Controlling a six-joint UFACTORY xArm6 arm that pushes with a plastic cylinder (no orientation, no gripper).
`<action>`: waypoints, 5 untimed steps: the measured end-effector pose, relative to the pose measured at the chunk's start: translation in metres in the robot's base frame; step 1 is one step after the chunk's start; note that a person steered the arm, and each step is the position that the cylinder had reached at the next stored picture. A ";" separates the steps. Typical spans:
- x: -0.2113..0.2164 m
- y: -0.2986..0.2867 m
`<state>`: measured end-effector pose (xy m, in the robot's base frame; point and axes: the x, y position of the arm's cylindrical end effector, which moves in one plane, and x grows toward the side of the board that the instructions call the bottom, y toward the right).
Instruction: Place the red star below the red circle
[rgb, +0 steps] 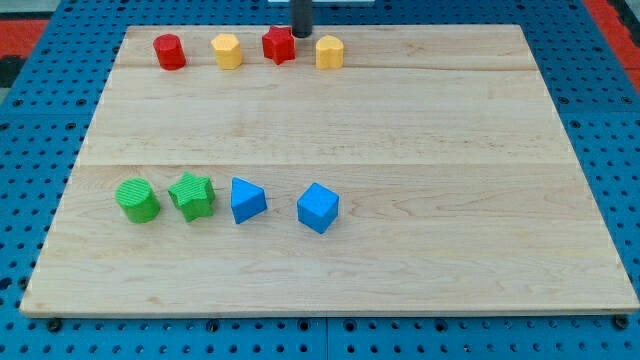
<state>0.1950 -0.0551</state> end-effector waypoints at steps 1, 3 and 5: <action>0.006 -0.035; 0.081 -0.014; 0.139 0.018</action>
<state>0.3339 -0.0373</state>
